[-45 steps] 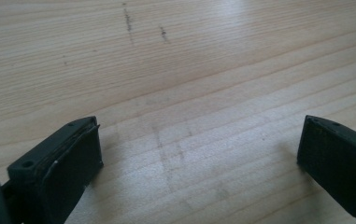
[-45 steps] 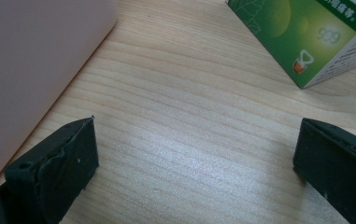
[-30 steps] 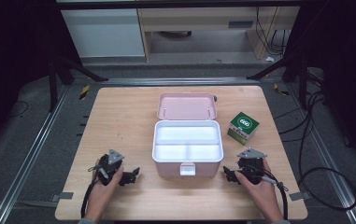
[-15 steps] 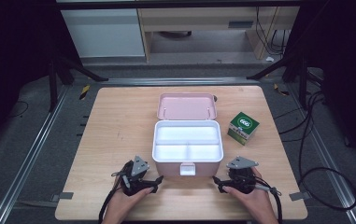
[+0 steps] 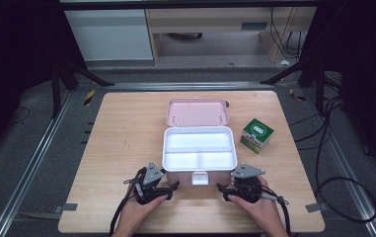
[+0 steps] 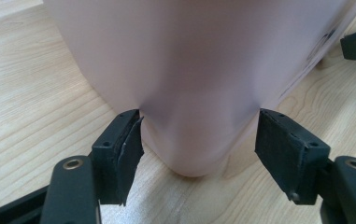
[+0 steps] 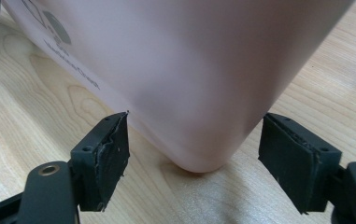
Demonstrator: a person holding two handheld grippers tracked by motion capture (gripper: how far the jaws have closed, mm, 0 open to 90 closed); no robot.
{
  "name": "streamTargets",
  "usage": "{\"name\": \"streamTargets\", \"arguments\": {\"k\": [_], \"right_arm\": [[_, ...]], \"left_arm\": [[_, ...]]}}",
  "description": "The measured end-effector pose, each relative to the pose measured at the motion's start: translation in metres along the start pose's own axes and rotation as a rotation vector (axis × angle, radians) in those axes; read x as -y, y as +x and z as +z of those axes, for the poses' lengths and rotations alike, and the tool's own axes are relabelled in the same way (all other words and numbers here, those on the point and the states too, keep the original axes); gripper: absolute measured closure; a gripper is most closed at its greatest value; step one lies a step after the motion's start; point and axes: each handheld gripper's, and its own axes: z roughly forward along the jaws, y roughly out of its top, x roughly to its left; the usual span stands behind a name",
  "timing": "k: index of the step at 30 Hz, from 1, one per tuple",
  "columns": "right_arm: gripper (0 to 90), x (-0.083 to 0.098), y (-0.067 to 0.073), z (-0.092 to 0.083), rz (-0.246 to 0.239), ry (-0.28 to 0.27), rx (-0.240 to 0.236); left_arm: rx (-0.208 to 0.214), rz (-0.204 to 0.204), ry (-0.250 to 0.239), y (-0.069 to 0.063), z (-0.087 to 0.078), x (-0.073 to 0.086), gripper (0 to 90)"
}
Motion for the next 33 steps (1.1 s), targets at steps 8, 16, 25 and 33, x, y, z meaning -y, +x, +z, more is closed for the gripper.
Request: {"name": "streamTargets", "arguments": {"k": [8, 16, 25, 33], "right_arm": [[27.2, 0.0, -0.002, 0.0, 0.005, -0.003, 0.016], [28.4, 0.001, -0.006, -0.001, 0.018, -0.004, 0.028], [17.2, 0.002, -0.006, -0.003, 0.025, 0.01, -0.003], [12.7, -0.002, -0.031, -0.036, 0.054, 0.028, -0.054]], "left_arm": [[-0.005, 0.006, 0.012, 0.002, 0.008, -0.007, 29.3], [-0.02, 0.026, 0.017, -0.002, 0.01, -0.008, 30.4], [-0.035, 0.025, 0.05, 0.0, 0.01, -0.002, 24.0], [-0.092, -0.058, 0.129, 0.037, -0.005, 0.019, 8.8]]}}
